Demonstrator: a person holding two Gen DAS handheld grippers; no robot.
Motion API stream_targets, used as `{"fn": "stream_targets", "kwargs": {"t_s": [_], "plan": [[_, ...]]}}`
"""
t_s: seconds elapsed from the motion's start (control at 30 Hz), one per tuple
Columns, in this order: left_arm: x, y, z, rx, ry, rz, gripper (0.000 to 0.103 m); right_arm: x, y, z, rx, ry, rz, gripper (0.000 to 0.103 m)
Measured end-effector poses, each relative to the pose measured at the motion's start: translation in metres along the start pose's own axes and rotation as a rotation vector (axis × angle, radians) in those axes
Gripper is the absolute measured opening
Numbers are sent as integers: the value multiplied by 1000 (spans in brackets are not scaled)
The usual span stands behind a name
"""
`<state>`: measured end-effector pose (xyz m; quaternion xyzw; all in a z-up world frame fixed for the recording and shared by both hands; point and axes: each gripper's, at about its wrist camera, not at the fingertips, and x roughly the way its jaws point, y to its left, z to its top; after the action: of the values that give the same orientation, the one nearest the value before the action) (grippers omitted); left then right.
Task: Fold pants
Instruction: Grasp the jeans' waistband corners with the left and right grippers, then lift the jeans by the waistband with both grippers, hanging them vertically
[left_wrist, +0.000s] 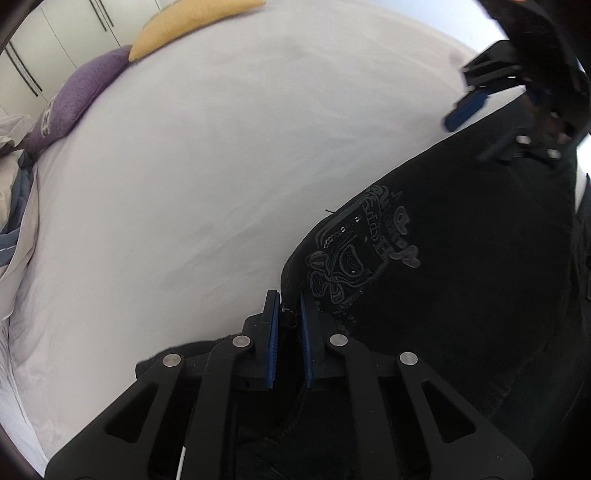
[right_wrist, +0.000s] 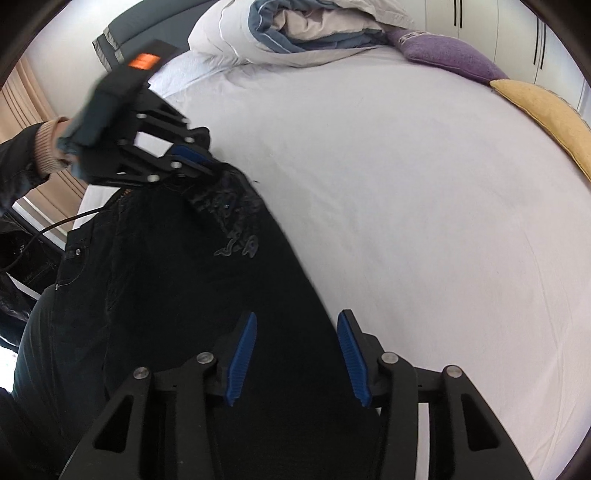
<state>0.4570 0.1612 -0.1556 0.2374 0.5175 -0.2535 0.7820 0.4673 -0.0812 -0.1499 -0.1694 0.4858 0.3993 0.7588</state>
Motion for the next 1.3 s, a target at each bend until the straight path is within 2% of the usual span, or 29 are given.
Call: {"fn": "stream_targets", "kwargs": {"t_s": [0.17, 0.2, 0.23, 0.27, 0.33, 0.43, 0.7, 0.77, 0.93, 1.13, 1.3], "plan": [[-12, -20, -8, -7, -50, 7, 9, 16, -6, 15, -11, 28, 7, 39], [-14, -26, -13, -8, -55, 9, 9, 18, -5, 17, -20, 37, -1, 34], [-23, -49, -28, -7, -59, 8, 9, 20, -3, 18, -27, 47, -7, 22], [-31, -68, -40, -7, -62, 9, 9, 20, -2, 19, -33, 53, -11, 17], [-30, -64, -38, -10, -65, 13, 9, 18, -3, 21, -36, 53, -6, 10], [-31, -62, -33, -18, -70, 18, 9, 11, -5, 18, -33, 45, -3, 6], [-32, -58, -30, -30, -81, 29, 9, 3, 28, 18, -99, 17, -71, 4], [-45, -77, -43, -34, -85, 31, 9, 1, 33, 18, -113, 16, -78, 4], [-62, -81, -49, -55, -116, 22, 9, -6, 49, 17, -135, 4, -78, 4], [-76, -95, -61, -7, -118, 52, 9, -8, 88, 12, -194, 3, -96, 3], [-92, -106, -91, -9, -123, 94, 9, -20, 134, -9, -302, 4, -154, 3]]}}
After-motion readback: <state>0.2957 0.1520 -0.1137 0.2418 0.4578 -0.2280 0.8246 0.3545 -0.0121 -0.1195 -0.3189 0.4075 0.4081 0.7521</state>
